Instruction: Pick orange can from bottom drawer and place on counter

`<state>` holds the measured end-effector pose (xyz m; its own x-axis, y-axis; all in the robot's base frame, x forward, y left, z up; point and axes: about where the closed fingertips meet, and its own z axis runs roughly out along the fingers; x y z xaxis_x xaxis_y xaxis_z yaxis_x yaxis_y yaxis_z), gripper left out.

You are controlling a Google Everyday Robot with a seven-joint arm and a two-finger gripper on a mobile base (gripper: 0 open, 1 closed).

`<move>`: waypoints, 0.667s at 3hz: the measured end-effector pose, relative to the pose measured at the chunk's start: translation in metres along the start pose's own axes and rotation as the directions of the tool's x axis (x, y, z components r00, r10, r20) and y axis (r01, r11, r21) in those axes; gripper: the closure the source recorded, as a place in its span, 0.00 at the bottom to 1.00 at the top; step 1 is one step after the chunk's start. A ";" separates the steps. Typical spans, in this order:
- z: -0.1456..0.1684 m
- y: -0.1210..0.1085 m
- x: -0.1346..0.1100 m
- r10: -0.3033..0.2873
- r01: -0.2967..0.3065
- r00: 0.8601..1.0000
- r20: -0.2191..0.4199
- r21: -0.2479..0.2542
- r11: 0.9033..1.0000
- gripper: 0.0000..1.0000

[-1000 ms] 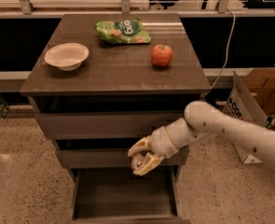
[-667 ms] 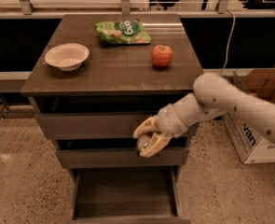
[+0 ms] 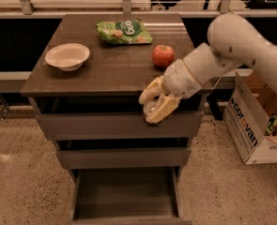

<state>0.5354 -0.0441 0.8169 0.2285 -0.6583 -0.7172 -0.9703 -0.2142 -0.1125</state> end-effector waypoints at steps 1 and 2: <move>-0.036 -0.015 -0.059 -0.043 0.043 0.999 -0.026 -0.003 0.999 1.00; -0.069 -0.036 -0.118 -0.116 0.116 0.993 0.017 0.014 0.993 1.00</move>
Offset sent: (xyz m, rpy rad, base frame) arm 0.0152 0.0499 0.2014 0.0715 -0.0970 0.1315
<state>0.5491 -0.0087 0.9534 0.3386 -0.6168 -0.7106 -0.9382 -0.2790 -0.2048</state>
